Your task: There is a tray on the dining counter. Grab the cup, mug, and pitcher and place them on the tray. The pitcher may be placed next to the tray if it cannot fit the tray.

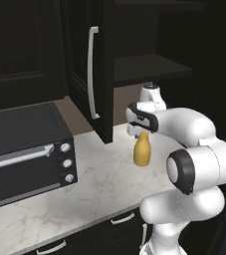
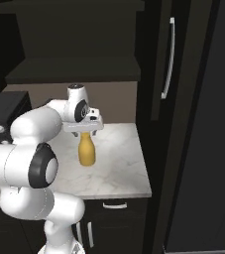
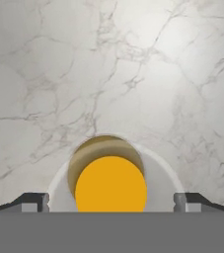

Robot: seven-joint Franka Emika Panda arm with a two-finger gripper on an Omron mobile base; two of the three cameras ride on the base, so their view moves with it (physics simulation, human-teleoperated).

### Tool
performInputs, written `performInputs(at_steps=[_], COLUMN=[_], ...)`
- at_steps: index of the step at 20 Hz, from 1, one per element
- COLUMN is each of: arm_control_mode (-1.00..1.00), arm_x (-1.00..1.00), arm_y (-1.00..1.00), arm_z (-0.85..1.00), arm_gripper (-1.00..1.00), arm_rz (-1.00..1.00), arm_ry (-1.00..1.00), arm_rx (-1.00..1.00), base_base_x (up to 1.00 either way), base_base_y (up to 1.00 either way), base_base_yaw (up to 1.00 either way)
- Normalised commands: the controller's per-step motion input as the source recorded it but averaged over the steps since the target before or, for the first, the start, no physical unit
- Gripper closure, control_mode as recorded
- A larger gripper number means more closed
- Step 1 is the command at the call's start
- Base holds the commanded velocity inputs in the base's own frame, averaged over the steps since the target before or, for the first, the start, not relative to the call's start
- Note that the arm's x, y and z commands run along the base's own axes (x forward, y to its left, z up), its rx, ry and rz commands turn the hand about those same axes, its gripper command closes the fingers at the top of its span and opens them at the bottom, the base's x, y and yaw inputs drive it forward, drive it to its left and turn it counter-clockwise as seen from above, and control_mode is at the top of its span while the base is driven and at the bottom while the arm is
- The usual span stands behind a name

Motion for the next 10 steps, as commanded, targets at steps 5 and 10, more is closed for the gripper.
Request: performInputs(at_steps=[5,10], arm_control_mode=[-1.00,-1.00], arm_x=[0.04,0.00], arm_y=[0.00,0.00], arm_z=[-0.21,-0.25], arm_gripper=[-1.00,1.00], arm_rz=[0.00,0.00], arm_ry=[0.00,0.02], arm_rx=[0.00,0.00], base_base_x=[0.00,0.00], base_base_y=[0.00,0.00], base_base_yaw=[0.00,0.00])
